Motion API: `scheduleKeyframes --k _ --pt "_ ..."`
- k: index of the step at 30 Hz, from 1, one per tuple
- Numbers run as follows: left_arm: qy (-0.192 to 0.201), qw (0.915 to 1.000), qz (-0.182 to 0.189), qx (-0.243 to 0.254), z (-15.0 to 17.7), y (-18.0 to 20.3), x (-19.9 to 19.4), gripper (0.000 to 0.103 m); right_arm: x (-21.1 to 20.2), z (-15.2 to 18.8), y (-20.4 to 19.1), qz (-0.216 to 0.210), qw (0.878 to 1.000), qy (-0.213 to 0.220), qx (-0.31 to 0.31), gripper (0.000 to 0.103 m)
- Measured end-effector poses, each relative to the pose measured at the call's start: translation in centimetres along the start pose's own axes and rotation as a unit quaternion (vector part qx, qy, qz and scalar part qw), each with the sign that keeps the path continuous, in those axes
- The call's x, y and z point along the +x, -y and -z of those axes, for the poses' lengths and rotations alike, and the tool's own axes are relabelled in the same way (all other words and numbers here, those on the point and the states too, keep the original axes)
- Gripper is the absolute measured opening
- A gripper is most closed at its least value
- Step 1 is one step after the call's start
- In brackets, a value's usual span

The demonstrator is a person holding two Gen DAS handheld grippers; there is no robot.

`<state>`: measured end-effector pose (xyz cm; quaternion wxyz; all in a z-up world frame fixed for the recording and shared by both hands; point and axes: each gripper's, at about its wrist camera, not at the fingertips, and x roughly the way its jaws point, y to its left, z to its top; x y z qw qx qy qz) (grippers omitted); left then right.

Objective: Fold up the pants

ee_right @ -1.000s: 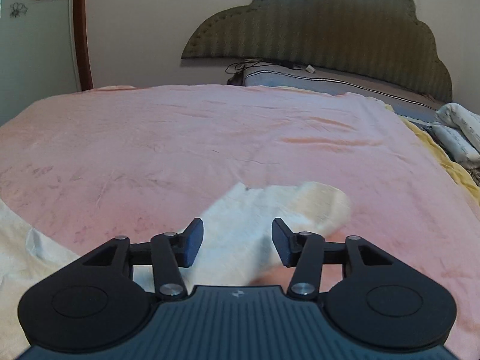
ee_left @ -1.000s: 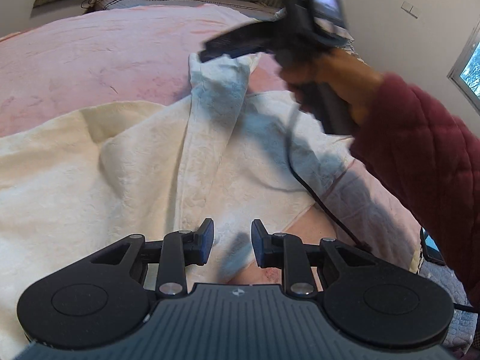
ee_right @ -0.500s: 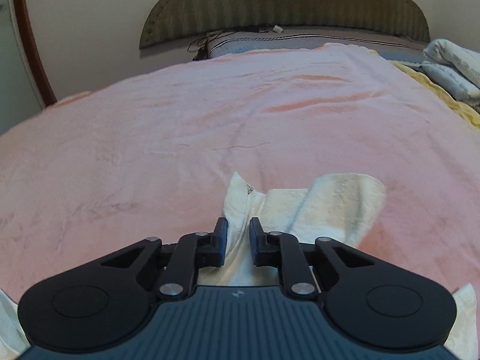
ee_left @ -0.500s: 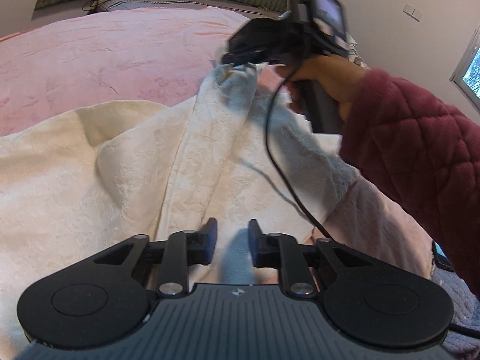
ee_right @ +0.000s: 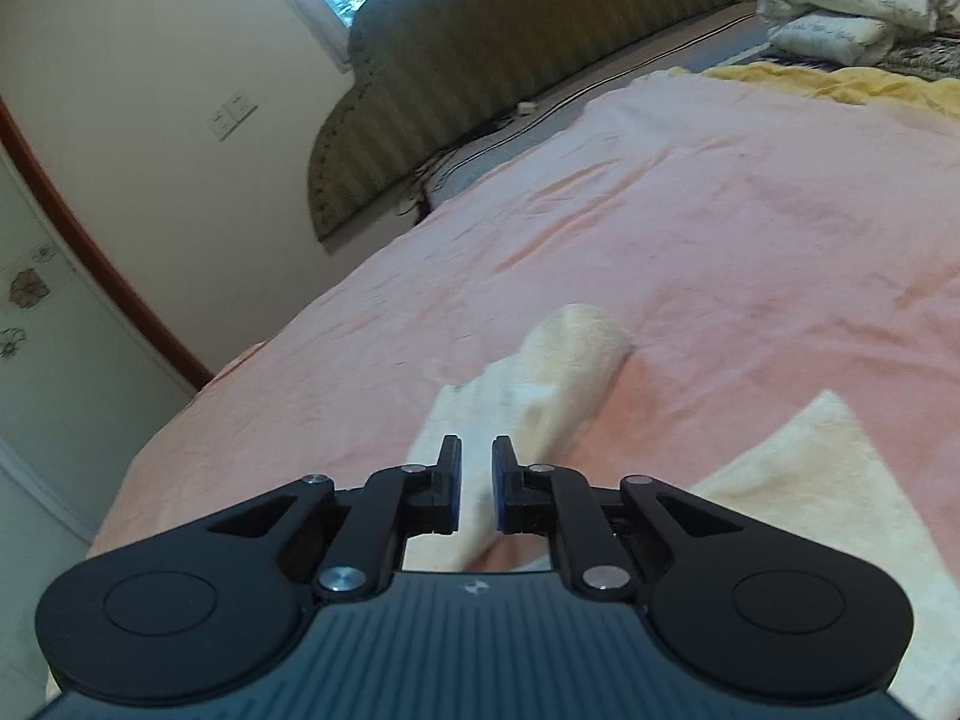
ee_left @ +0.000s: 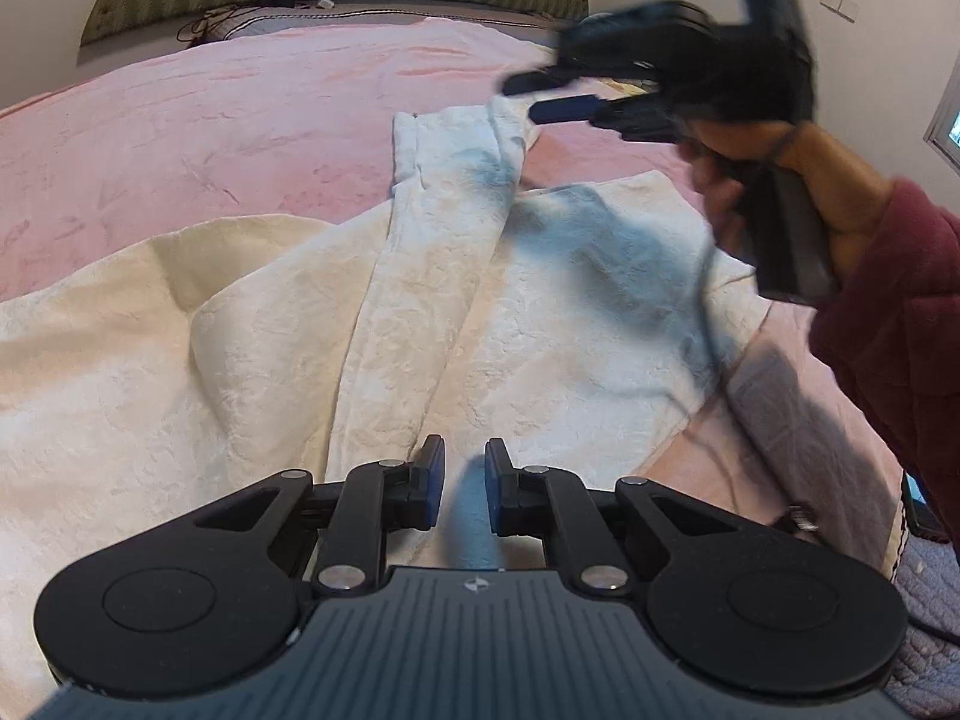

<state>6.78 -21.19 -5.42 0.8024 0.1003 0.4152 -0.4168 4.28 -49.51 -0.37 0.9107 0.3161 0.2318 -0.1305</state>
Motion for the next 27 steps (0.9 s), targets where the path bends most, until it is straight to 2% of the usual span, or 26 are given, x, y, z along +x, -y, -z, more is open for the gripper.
scheduleKeyframes --k 1,2,4,8,9,11,12,13,15,17,19,20,23,27 --pt "0.000 1.0000 0.002 -0.004 0.1 0.0 -0.4 0.019 1.3 -0.2 -1.5 0.012 1.000 -0.014 -0.019 0.044" --pt "0.000 1.0000 0.003 -0.007 0.1 -0.1 -0.3 0.019 2.7 -0.3 -2.9 0.026 0.998 -0.026 -0.044 0.071" --pt "0.001 0.9999 0.006 -0.010 0.1 -0.2 -0.3 0.020 5.8 -0.2 -5.8 0.072 0.991 -0.038 -0.107 0.072" --pt "0.004 0.9998 0.013 -0.017 0.1 -0.7 -0.2 0.021 11.8 0.5 -8.5 0.140 0.970 -0.084 -0.180 0.071" --pt "0.005 0.9997 0.016 -0.020 0.1 -0.8 -0.2 0.024 12.9 0.9 -8.5 0.153 0.964 -0.093 -0.196 0.064" --pt "0.009 0.9994 0.023 -0.026 0.3 -1.2 -0.3 0.028 13.4 1.2 -8.3 0.165 0.958 -0.078 -0.221 0.042" --pt "0.011 0.9992 0.027 -0.027 0.3 -1.3 -0.3 0.029 13.2 0.8 -8.1 0.169 0.961 -0.074 -0.206 0.019" --pt "0.015 0.9992 0.030 -0.024 0.2 -1.3 -0.3 0.029 12.7 0.3 -7.5 0.161 0.967 -0.067 -0.187 0.009" --pt "0.027 0.9993 0.026 -0.008 0.3 -1.1 -0.4 0.029 10.8 -0.3 -6.0 0.133 0.981 -0.039 -0.133 0.007" --pt "0.031 0.9994 0.015 0.003 0.5 -0.7 -0.4 0.028 8.1 -0.6 -4.5 0.104 0.991 0.000 -0.085 0.006" --pt "0.032 0.9994 0.003 0.012 0.5 -0.4 -0.4 0.011 4.3 -0.7 -2.5 0.069 0.997 0.036 -0.021 0.006" --pt "0.032 0.9994 -0.004 0.015 0.6 -0.2 -0.4 0.002 2.5 -0.5 -1.6 0.054 0.997 0.052 0.000 0.006" --pt "0.034 0.9988 -0.026 0.025 0.8 0.1 -0.3 0.000 -2.8 0.5 1.0 0.035 0.995 0.082 0.036 0.006" --pt "0.031 0.9981 -0.041 0.034 0.6 0.4 0.1 0.000 -7.1 2.6 4.6 0.047 0.994 0.080 0.061 0.006"
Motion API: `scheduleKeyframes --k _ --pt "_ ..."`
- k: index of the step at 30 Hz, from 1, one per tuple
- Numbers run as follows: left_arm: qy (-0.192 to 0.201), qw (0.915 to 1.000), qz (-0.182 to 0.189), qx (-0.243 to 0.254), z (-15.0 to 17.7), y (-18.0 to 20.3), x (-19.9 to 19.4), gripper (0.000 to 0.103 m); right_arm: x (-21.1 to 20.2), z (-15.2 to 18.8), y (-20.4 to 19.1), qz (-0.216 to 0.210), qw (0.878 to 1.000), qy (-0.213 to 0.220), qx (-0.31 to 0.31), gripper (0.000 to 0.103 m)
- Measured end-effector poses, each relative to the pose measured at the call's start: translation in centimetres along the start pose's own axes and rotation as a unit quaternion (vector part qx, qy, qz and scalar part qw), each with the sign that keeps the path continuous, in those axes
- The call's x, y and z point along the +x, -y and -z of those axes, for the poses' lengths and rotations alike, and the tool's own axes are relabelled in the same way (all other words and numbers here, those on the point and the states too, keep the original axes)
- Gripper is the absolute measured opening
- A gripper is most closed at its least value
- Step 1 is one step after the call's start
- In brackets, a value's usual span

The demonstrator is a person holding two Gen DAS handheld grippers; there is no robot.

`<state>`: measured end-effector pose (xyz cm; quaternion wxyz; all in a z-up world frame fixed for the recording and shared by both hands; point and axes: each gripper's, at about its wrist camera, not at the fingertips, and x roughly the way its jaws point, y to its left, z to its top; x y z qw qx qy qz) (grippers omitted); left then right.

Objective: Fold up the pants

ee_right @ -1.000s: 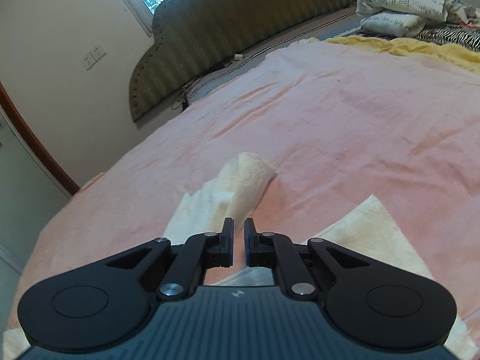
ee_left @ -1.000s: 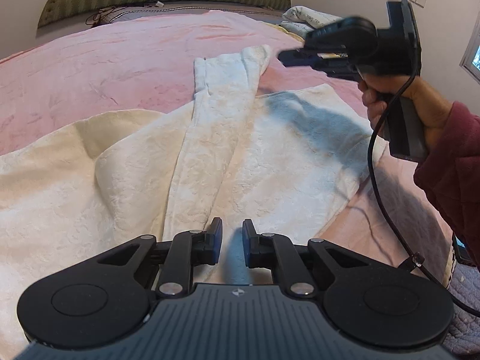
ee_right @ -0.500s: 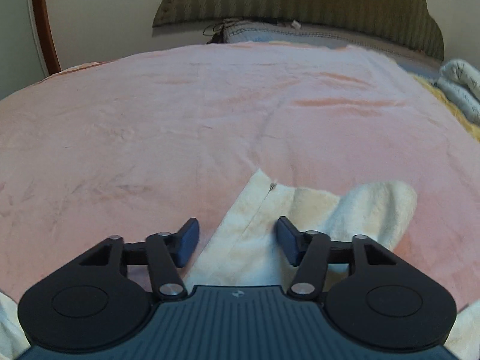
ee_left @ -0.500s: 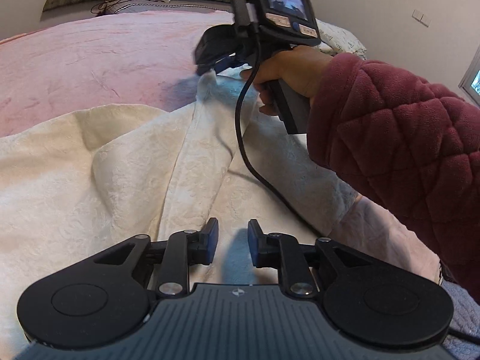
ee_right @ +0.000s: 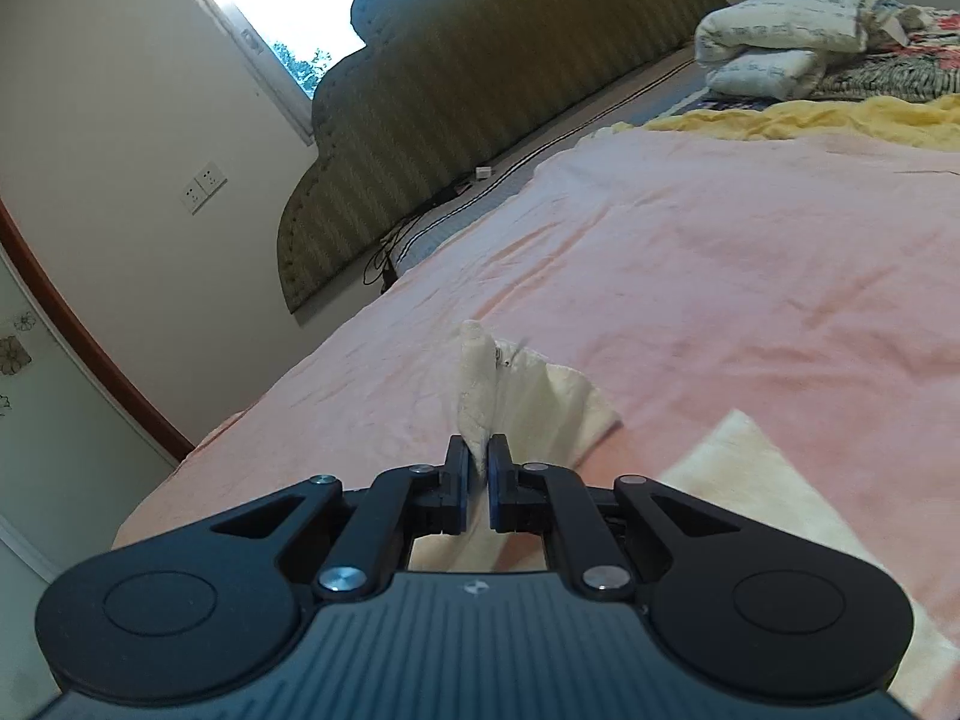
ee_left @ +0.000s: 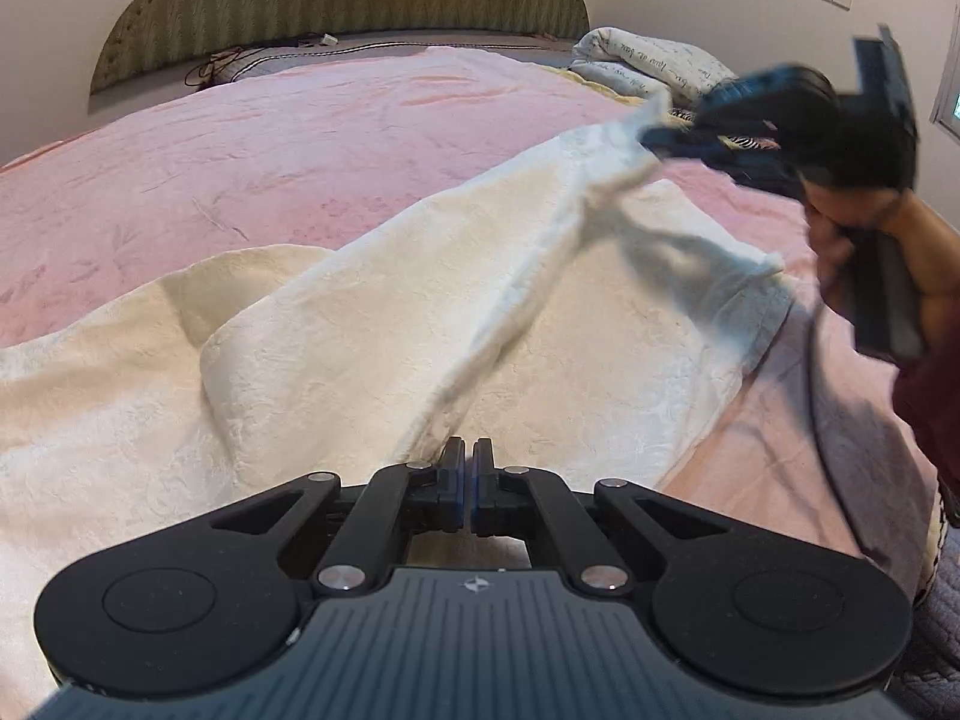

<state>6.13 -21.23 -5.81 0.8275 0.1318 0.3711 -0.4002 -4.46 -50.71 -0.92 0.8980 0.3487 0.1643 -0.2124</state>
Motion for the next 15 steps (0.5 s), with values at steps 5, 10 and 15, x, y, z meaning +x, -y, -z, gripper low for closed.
scheduleKeyframes --k 5,10,15 --pt "0.003 0.9995 -0.029 0.014 -0.5 0.8 0.4 0.000 0.5 1.7 4.4 0.002 0.997 -0.035 0.067 0.010" --pt "0.012 0.9970 -0.057 0.051 -0.5 1.8 0.6 0.001 2.3 2.4 6.4 -0.024 0.988 -0.044 0.145 0.026" --pt "0.026 0.9938 -0.080 0.072 0.1 2.6 0.3 0.000 3.2 2.1 6.3 -0.024 0.988 -0.030 0.147 0.016"
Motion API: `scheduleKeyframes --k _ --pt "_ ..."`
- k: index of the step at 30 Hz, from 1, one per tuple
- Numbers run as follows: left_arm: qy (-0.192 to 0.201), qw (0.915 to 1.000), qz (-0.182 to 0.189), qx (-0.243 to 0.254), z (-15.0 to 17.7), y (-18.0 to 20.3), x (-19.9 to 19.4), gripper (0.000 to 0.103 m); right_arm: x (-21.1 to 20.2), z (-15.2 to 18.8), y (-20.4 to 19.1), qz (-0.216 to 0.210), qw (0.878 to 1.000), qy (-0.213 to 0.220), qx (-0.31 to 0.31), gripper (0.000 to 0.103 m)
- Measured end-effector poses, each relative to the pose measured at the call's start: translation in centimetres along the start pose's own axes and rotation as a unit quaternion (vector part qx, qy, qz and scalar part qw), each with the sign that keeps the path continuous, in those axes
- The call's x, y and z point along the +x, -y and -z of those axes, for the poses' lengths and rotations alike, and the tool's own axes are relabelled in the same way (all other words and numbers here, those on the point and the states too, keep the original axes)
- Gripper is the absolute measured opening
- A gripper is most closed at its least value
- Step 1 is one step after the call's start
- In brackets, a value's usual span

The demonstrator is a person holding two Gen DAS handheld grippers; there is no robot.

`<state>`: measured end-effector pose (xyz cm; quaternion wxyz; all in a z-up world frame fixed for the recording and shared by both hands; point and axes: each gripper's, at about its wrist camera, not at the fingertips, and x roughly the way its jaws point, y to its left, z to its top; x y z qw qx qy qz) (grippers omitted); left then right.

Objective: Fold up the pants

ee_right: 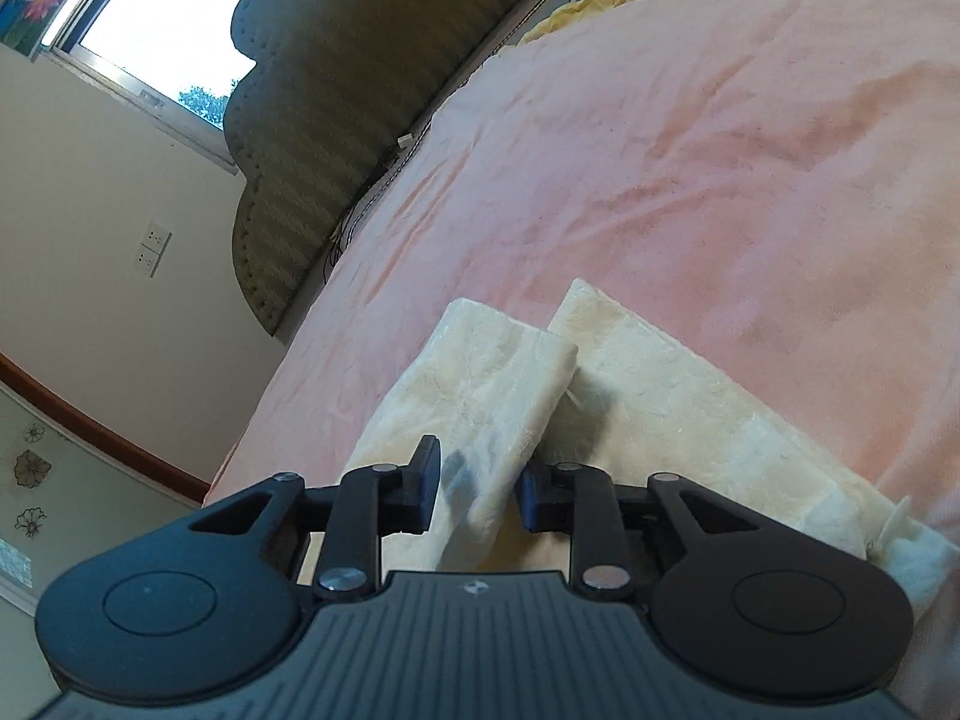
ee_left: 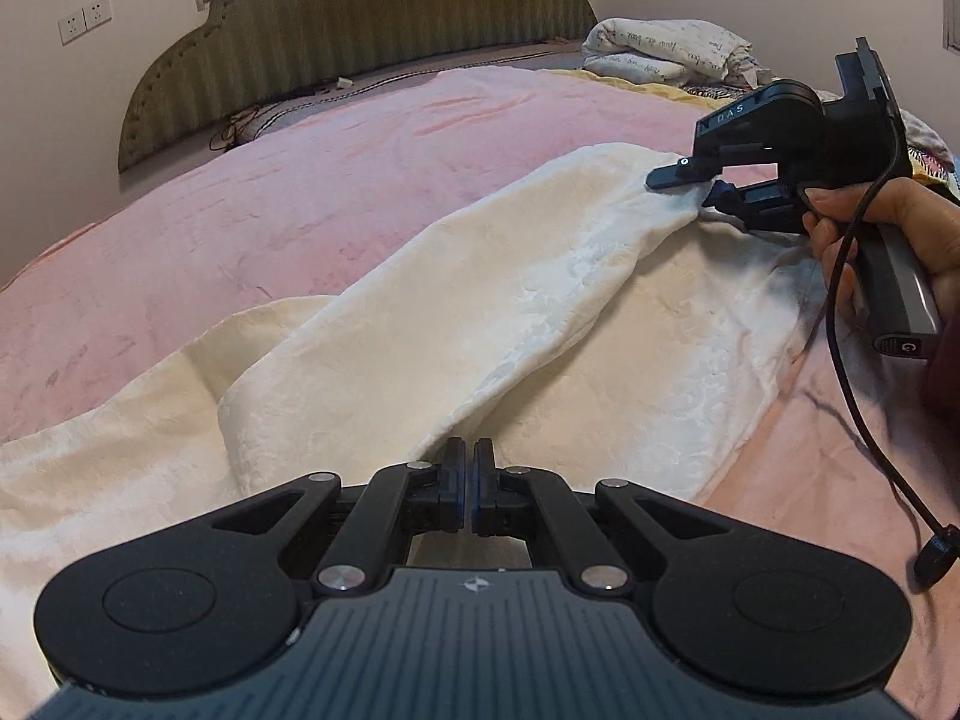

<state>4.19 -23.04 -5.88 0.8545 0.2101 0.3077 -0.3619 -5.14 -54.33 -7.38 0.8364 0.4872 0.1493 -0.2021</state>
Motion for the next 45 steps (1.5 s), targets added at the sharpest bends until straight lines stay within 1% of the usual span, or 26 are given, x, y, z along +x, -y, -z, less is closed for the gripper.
scheduleKeyframes --k 1,4,7,9,11,12,13,14,16,17,18,19,21,22,24,26,27,32,35,37,39,41,42,43,44,45 --pt "0.002 1.0000 -0.003 0.002 0.1 0.0 -0.2 0.000 -0.3 0.0 -0.2 0.004 1.000 0.006 -0.007 0.009" --pt "0.027 0.9995 0.003 0.016 0.3 0.1 -1.3 0.000 -1.8 0.0 -1.0 -0.012 1.000 0.019 -0.018 0.007" --pt "0.040 0.9992 0.000 0.004 -0.4 -0.4 -2.0 0.000 -1.5 -1.5 -3.0 -0.041 0.999 0.009 -0.026 0.007" --pt "0.052 0.9977 -0.034 -0.026 -1.5 -1.6 -2.3 0.000 -0.2 -2.7 -6.0 -0.064 0.997 -0.003 -0.038 0.007" --pt "0.078 0.9900 -0.088 -0.078 -2.7 -3.8 -3.4 0.000 -0.3 -3.6 -9.9 -0.095 0.993 0.003 -0.075 0.007" --pt "0.102 0.9835 -0.110 -0.101 -3.3 -4.9 -4.5 0.000 -1.2 -4.1 -12.1 -0.133 0.987 0.018 -0.092 0.007" --pt "0.123 0.9785 -0.116 -0.118 -3.7 -5.6 -5.7 0.000 -2.4 -4.4 -13.7 -0.172 0.979 0.036 -0.102 0.007" --pt "0.143 0.9746 -0.110 -0.132 -4.1 -6.3 -7.2 0.000 -4.2 -4.5 -14.9 -0.202 0.971 0.058 -0.113 0.007" --pt "0.152 0.9776 -0.088 -0.117 -4.3 -6.3 -8.9 0.000 -7.5 -4.4 -15.7 -0.229 0.961 0.095 -0.126 0.007" --pt "0.152 0.9800 -0.074 -0.105 -4.1 -5.8 -9.4 0.000 -8.6 -4.3 -15.0 -0.228 0.960 0.104 -0.123 0.007" --pt "0.144 0.9837 -0.057 -0.093 -3.8 -5.4 -9.4 0.000 -9.6 -4.0 -13.7 -0.211 0.964 0.110 -0.119 0.007" --pt "0.127 0.9878 -0.039 -0.082 -3.5 -5.0 -9.0 0.001 -10.2 -3.7 -12.1 -0.177 0.971 0.110 -0.118 0.007" --pt "0.084 0.9939 -0.004 -0.072 -2.6 -4.3 -7.7 0.018 -10.4 -3.1 -7.7 -0.100 0.986 0.095 -0.097 0.007" --pt "0.065 0.9956 0.006 -0.067 -2.2 -4.1 -6.9 0.018 -10.2 -2.8 -5.2 -0.067 0.991 0.085 -0.075 0.007" --pt "0.022 0.9975 -0.004 -0.067 -1.4 -3.8 -5.1 0.019 -9.1 -1.7 -0.4 -0.002 0.998 0.053 -0.042 0.007" --pt "-0.006 0.9972 -0.011 -0.074 -0.6 -4.4 -4.0 0.019 -8.3 -0.3 3.1 0.008 0.999 0.030 0.012 0.007" --pt "-0.017 0.9965 -0.013 -0.081 -0.4 -4.9 -3.8 0.019 -8.3 0.4 3.9 0.010 0.999 0.028 0.023 0.007" --pt "-0.034 0.9943 -0.001 -0.101 1.0 -7.5 -3.7 0.021 -9.9 0.7 3.0 -0.007 0.999 0.034 0.000 0.007" --pt "-0.055 0.9923 -0.006 -0.111 1.8 -7.5 -3.6 0.021 -10.2 0.7 3.3 0.025 0.999 0.019 -0.033 0.007" --pt "-0.061 0.9907 -0.009 -0.122 2.2 -7.8 -3.6 0.021 -9.5 1.1 4.0 0.055 0.998 -0.009 -0.041 0.006" --pt "-0.049 0.9902 -0.019 -0.129 2.3 -8.4 -4.5 0.025 -10.0 1.5 3.7 0.063 0.997 0.006 -0.044 0.008" --pt "-0.034 0.9884 -0.034 -0.144 2.4 -9.5 -6.0 0.034 -11.1 2.0 1.9 0.098 0.992 0.053 -0.065 0.013" --pt "-0.026 0.9869 -0.041 -0.154 2.5 -10.2 -6.8 0.041 -11.7 2.3 0.9 0.134 0.984 0.088 -0.079 0.025" --pt "-0.021 0.9848 -0.050 -0.165 2.6 -11.0 -7.5 0.044 -12.4 2.7 -0.4 0.183 0.968 0.138 -0.098 0.042" --pt "-0.017 0.9821 -0.061 -0.177 2.8 -11.8 -8.4 0.047 -13.1 3.3 -1.8 0.203 0.956 0.177 -0.116 0.047" --pt "-0.014 0.9792 -0.073 -0.189 3.1 -12.6 -9.2 0.047 -13.5 4.1 -3.5 0.181 0.950 0.207 -0.149 0.047"
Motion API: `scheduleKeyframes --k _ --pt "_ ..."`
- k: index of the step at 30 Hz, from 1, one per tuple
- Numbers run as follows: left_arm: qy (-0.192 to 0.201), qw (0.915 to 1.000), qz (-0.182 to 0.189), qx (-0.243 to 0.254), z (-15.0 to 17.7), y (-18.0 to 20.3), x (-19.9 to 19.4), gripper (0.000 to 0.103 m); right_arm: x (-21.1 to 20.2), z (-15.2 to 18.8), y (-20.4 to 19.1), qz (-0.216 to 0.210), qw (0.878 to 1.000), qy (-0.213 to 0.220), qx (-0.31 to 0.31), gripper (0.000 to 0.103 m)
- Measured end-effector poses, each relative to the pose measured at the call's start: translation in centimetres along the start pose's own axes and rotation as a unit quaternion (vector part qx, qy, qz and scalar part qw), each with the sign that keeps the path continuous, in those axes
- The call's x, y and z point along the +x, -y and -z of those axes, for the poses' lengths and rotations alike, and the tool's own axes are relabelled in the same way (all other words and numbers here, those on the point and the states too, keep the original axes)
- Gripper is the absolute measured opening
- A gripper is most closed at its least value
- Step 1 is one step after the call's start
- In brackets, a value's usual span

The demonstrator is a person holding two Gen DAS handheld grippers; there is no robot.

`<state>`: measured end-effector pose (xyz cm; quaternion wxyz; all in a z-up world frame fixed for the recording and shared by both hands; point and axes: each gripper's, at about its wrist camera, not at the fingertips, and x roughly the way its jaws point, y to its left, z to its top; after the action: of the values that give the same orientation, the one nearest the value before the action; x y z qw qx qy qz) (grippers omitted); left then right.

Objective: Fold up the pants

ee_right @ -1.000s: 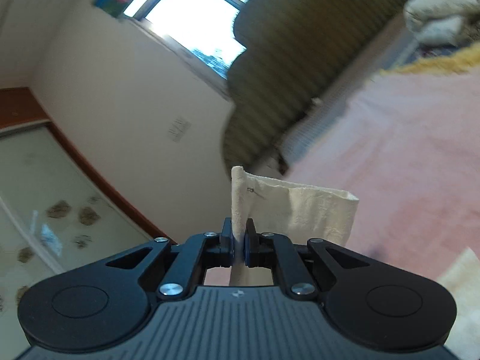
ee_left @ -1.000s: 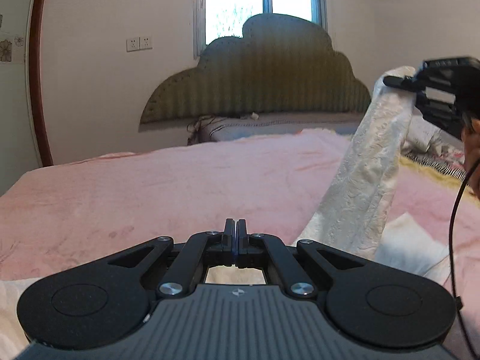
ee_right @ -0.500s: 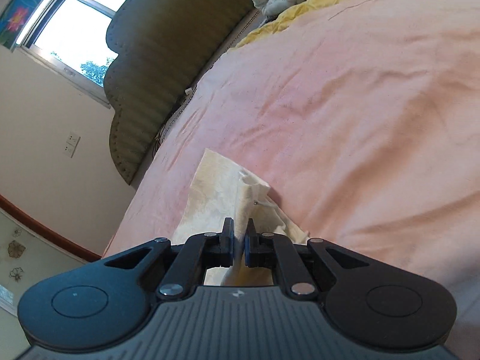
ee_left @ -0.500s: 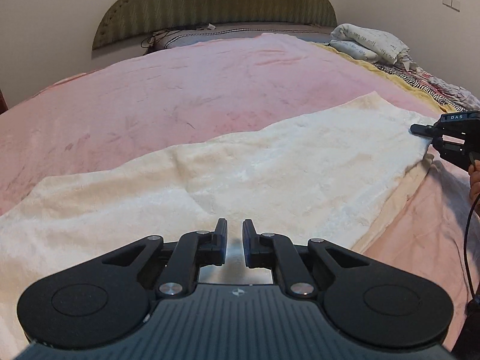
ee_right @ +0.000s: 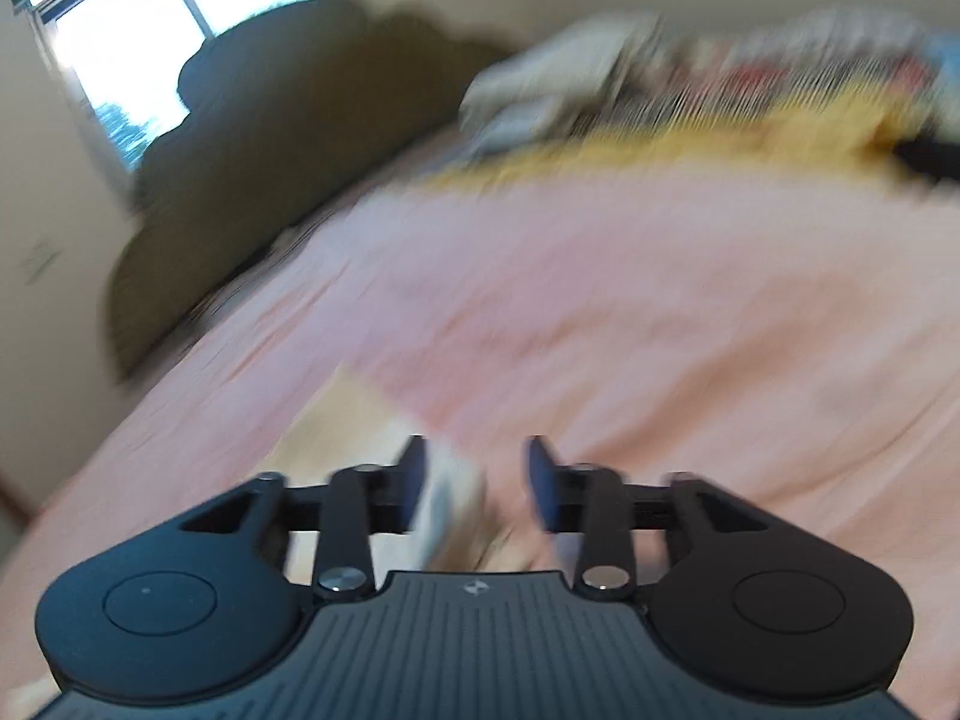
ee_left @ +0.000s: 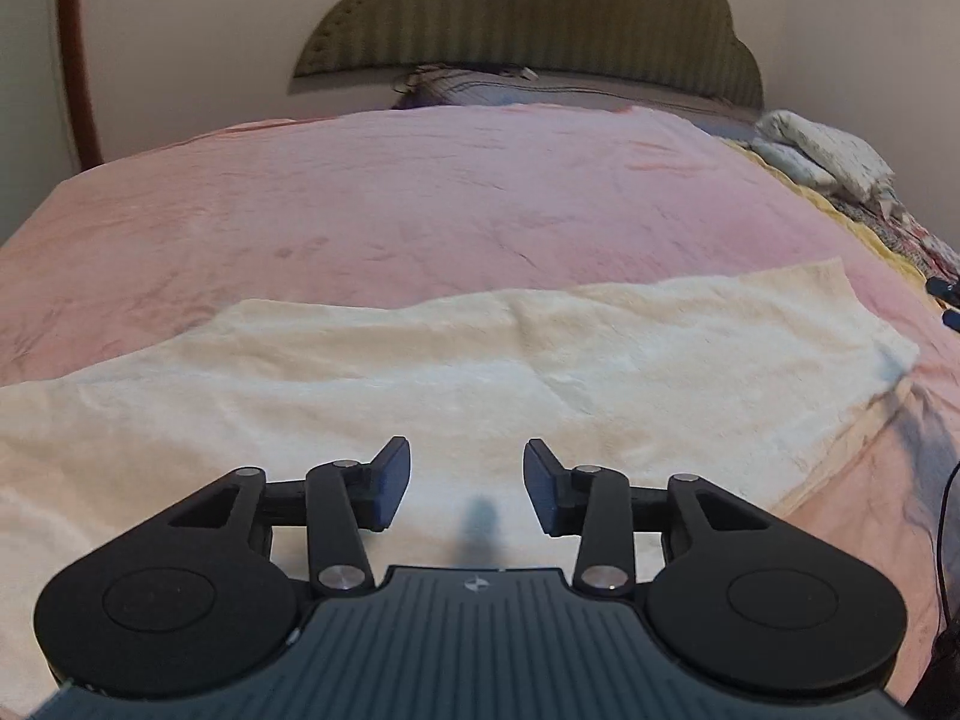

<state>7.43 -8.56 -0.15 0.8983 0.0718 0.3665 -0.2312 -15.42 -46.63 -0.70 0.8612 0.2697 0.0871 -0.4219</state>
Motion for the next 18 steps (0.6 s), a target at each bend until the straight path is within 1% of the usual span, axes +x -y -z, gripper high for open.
scheduleKeyframes --k 1,2,3,4,5,6,7,8,9,10,12,13,15,16,17,18 --pt "0.004 0.9999 -0.009 -0.011 0.1 -0.9 -0.6 0.047 -0.8 0.1 -1.7 -0.051 0.998 0.013 -0.025 0.047" --pt "0.008 0.9995 -0.019 -0.026 0.2 -2.1 -1.5 0.047 -1.3 0.3 -3.8 -0.104 0.993 0.006 -0.053 0.047" --pt "0.010 0.9987 -0.029 -0.040 0.4 -3.2 -2.2 0.048 -1.7 0.9 -6.4 -0.153 0.984 -0.011 -0.089 0.049" --pt "0.011 0.9975 -0.042 -0.055 0.7 -4.3 -2.9 0.048 -2.0 1.8 -9.4 -0.202 0.970 -0.035 -0.132 0.053" --pt "0.013 0.9958 -0.056 -0.071 1.1 -5.4 -3.6 0.048 -2.2 2.9 -12.4 -0.254 0.949 -0.064 -0.174 0.056" --pt "0.016 0.9935 -0.072 -0.087 1.6 -6.5 -4.5 0.048 -2.6 4.5 -15.4 -0.307 0.925 -0.092 -0.207 0.056" --pt "0.018 0.9909 -0.087 -0.101 2.2 -7.6 -5.4 0.048 -3.1 6.0 -17.9 -0.350 0.900 -0.114 -0.232 0.056" --pt "0.020 0.9876 -0.104 -0.116 2.8 -8.9 -6.3 0.048 -4.1 8.0 -21.0 -0.398 0.868 -0.135 -0.263 0.056" --pt "0.023 0.9838 -0.122 -0.129 3.4 -10.1 -7.3 0.048 -5.1 9.8 -23.4 -0.434 0.840 -0.146 -0.290 0.056" --pt "0.025 0.9793 -0.141 -0.144 4.1 -11.3 -8.3 0.048 -6.4 11.9 -26.1 -0.475 0.804 -0.153 -0.323 0.056" --pt "0.031 0.9658 -0.184 -0.180 5.5 -14.0 -10.4 0.048 -9.4 15.8 -30.6 -0.538 0.735 -0.161 -0.381 0.055" --pt "0.033 0.9588 -0.200 -0.199 6.2 -15.2 -11.2 0.048 -10.9 17.7 -32.5 -0.565 0.701 -0.162 -0.405 0.053" --pt "0.037 0.9392 -0.228 -0.254 7.7 -18.5 -13.2 0.048 -13.7 21.1 -35.7 -0.604 0.640 -0.159 -0.447 0.053" --pt "0.036 0.9306 -0.231 -0.282 8.4 -19.9 -13.8 0.047 -14.9 22.6 -36.9 -0.614 0.617 -0.155 -0.467 0.053" --pt "0.038 0.9213 -0.227 -0.314 9.1 -21.3 -14.5 0.047 -16.0 24.2 -38.1 -0.623 0.594 -0.153 -0.485 0.053" --pt "0.041 0.9141 -0.217 -0.340 9.7 -22.4 -15.1 0.047 -17.1 25.7 -39.1 -0.633 0.574 -0.154 -0.497 0.053"
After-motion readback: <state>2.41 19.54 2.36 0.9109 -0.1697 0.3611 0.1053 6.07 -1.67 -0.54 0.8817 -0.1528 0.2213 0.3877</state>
